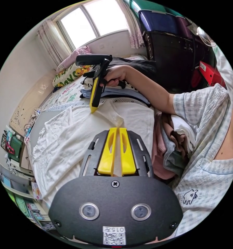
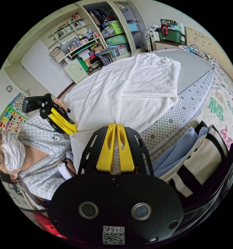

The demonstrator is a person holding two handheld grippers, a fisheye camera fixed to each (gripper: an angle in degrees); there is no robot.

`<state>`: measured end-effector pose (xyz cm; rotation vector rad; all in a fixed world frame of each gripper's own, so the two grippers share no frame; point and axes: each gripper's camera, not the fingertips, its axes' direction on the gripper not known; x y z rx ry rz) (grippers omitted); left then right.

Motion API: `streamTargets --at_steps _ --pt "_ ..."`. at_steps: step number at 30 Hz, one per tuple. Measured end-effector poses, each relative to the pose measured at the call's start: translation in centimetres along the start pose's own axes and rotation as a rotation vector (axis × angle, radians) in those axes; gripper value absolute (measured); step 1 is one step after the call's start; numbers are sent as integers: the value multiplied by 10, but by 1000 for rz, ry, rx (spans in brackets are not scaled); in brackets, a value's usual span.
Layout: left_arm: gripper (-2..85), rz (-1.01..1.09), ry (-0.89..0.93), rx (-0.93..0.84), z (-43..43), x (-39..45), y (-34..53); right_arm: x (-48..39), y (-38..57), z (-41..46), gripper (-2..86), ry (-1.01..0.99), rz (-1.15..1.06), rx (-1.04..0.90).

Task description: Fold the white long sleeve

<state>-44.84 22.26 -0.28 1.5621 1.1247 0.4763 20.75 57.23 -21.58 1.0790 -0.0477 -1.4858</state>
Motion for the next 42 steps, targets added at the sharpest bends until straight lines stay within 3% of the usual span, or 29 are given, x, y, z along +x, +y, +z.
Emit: streamTargets --at_steps 6,9,12,17,23,27,34,42 --pt "13 -126 57 106 -31 -27 94 -10 10 -18 4 -79 -36 136" --pt "19 -290 -83 171 -63 -76 169 -13 13 -31 9 -70 -37 257" --pt "31 -453 -216 146 -69 -142 243 -17 3 -41 24 65 0 407" --pt "69 -739 -259 145 -25 -283 350 -24 -84 -44 83 358 136 452" --pt "91 -1017 -282 78 81 -395 438 21 -226 -14 109 480 296 367" --pt "102 -1071 -264 50 139 -418 475 62 -282 18 128 439 382 313" --pt "128 -1084 -171 61 237 -408 535 119 -331 77 164 564 491 177" --pt "108 -1024 -127 18 286 -365 539 135 -328 77 134 383 514 186"
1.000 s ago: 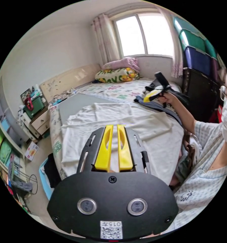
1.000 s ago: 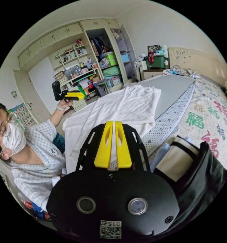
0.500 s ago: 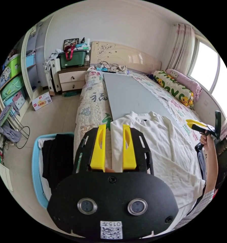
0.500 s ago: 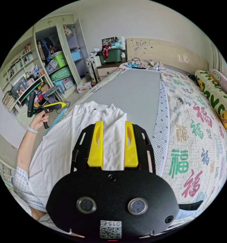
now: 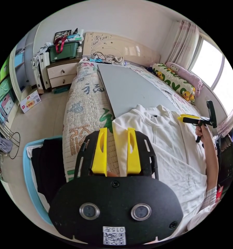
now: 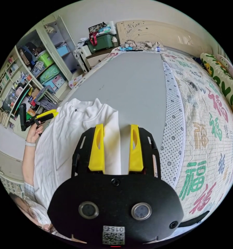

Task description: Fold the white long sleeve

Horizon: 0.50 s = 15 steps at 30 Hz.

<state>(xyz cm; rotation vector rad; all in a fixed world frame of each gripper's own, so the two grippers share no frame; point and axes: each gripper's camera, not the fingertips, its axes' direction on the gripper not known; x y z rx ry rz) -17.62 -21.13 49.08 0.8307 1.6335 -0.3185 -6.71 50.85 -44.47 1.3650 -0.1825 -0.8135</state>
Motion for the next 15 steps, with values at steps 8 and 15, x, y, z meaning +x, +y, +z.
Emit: streamTargets --at_steps 8,15 --pt "51 47 -4 22 13 36 37 -30 10 15 72 73 -117 -39" --pt "15 69 -8 48 10 66 57 -39 27 23 44 101 -164 -36"
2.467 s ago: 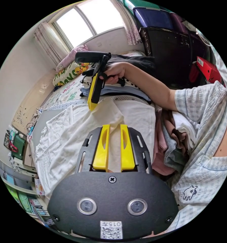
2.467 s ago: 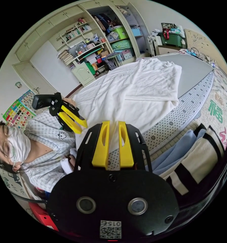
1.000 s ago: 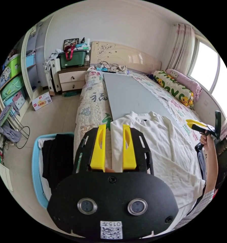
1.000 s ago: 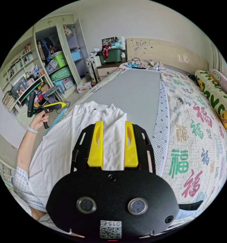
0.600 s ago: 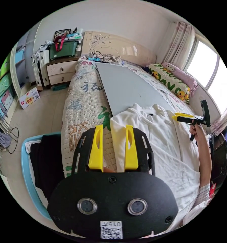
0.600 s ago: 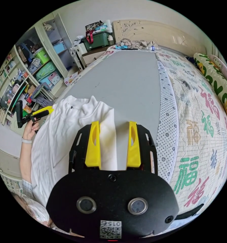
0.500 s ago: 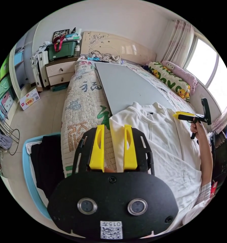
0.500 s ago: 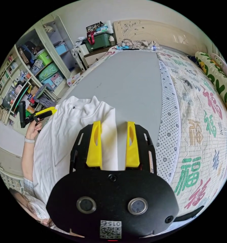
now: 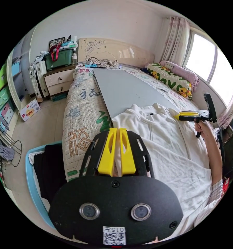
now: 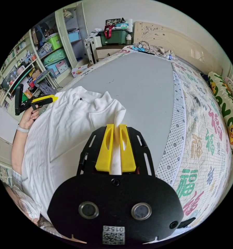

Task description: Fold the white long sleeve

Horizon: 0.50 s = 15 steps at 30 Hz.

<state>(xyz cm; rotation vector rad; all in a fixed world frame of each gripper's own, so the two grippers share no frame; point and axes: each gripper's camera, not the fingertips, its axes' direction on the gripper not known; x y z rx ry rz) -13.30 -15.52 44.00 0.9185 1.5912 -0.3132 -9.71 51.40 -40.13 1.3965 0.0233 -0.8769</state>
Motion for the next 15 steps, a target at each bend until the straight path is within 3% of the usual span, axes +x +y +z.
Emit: streamTargets --at_steps 9,15 --pt "6 14 -19 70 -30 41 10 -3 36 2 33 50 5 62" --pt "5 87 -65 130 -134 100 3 -25 81 -69 30 85 -40 156"
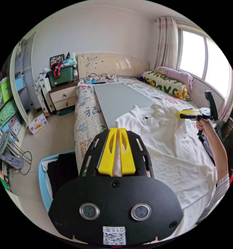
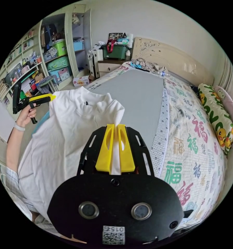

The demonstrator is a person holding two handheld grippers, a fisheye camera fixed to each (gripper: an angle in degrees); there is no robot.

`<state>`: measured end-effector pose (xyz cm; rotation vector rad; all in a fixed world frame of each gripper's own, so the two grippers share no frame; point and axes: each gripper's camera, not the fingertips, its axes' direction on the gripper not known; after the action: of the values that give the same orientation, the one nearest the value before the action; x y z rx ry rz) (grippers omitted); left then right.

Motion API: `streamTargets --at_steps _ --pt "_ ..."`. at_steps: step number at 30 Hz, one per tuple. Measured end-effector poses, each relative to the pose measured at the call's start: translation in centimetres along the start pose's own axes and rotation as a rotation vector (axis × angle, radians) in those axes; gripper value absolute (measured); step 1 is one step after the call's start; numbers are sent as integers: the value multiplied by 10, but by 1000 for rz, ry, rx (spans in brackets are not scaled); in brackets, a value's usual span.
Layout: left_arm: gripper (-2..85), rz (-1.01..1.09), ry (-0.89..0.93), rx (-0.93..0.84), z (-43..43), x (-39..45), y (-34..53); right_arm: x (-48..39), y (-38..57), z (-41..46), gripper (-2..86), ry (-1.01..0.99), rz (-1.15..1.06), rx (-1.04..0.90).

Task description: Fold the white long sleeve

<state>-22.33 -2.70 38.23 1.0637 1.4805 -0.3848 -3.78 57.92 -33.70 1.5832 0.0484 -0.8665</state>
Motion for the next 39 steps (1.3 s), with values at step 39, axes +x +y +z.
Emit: streamTargets --at_steps 39 --pt "115 -377 311 316 -325 -81 412 100 452 -156 126 -538 265 281"
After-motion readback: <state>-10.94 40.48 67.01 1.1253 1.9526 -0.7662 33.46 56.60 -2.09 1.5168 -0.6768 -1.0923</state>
